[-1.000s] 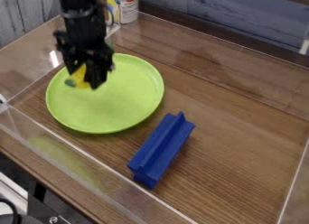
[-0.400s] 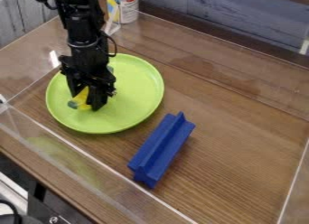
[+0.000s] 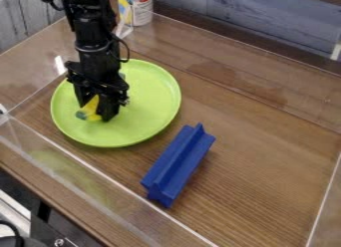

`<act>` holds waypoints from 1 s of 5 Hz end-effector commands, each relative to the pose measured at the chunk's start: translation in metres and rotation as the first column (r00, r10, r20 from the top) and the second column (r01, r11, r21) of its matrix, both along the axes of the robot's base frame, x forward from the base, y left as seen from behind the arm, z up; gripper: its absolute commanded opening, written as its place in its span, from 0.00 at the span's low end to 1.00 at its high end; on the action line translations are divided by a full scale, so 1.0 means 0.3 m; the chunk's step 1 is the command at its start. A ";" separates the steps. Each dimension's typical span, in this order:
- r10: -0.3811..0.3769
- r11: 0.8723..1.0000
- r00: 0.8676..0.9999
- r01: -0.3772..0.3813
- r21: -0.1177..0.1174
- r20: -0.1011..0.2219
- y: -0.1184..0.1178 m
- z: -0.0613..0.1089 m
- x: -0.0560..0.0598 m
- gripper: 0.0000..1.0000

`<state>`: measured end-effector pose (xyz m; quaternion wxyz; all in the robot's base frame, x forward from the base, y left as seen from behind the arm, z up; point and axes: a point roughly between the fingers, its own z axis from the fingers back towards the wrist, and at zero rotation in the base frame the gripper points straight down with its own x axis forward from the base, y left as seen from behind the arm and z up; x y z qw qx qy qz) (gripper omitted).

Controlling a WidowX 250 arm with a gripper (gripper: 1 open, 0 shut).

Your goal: Put the banana in the green plate

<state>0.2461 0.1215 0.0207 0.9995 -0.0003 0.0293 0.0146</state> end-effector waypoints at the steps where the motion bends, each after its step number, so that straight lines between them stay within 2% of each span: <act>1: -0.008 1.000 1.000 0.008 -0.003 0.000 -0.018 -0.004 0.010 0.00; 5: -0.015 1.000 1.000 0.015 -0.025 -0.024 -0.070 -0.002 0.027 0.00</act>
